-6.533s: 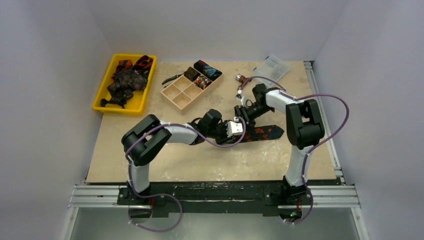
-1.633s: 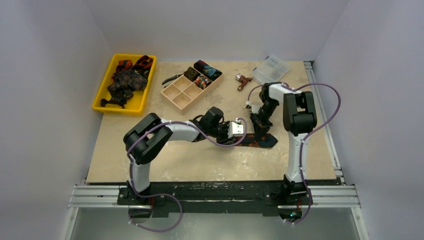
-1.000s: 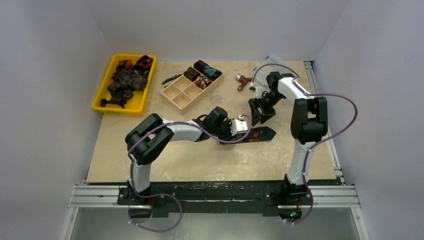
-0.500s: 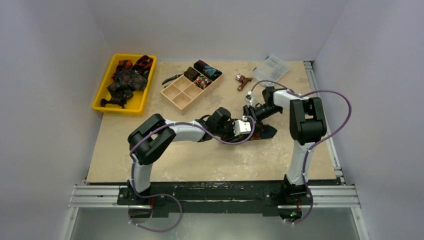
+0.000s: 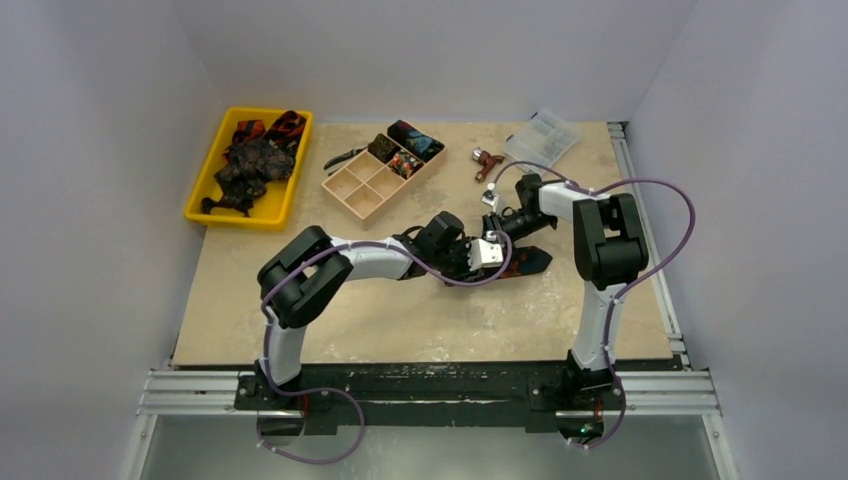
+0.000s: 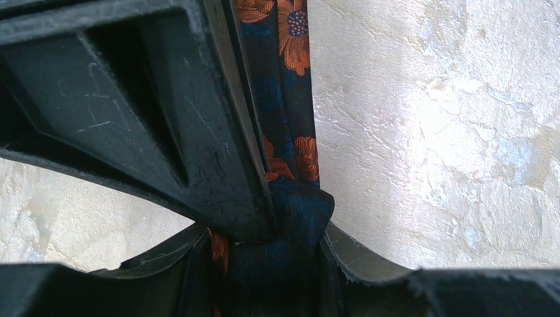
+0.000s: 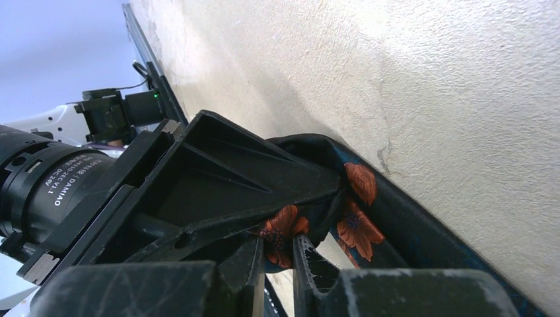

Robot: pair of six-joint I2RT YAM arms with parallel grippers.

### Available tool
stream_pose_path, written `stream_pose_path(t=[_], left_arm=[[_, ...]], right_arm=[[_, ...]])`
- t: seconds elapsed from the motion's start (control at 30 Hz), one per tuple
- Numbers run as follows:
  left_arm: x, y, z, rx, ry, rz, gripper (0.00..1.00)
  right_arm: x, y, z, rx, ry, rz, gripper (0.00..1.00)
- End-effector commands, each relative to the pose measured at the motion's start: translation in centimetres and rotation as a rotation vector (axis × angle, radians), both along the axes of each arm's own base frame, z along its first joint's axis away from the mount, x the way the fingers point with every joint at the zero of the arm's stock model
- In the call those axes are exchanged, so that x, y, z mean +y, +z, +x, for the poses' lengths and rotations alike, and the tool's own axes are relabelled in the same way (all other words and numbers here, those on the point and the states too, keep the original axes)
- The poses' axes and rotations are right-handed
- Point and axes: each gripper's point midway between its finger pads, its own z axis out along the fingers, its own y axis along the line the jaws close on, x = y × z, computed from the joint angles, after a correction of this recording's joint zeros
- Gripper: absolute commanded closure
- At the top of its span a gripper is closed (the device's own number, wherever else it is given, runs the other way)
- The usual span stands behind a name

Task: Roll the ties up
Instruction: Roll the tie at the center of the board.

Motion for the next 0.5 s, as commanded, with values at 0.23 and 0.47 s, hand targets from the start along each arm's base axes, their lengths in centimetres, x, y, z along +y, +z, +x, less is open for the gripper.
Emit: stream_pose_path(t=[0.23, 0.47], left_arm=[[5.6, -6.9, -5.9, 0.34, -0.096, 0.287, 0.69], [5.1, -4.8, -4.0, 0.389, 0.02, 0.166, 0.46]], right_arm=[[-1.6, -4.8, -0.6, -0.04, 0.079, -0.132, 1.0], [-3.0, -6.5, -0.7, -0.061, 0.071, -0.237, 1.0]])
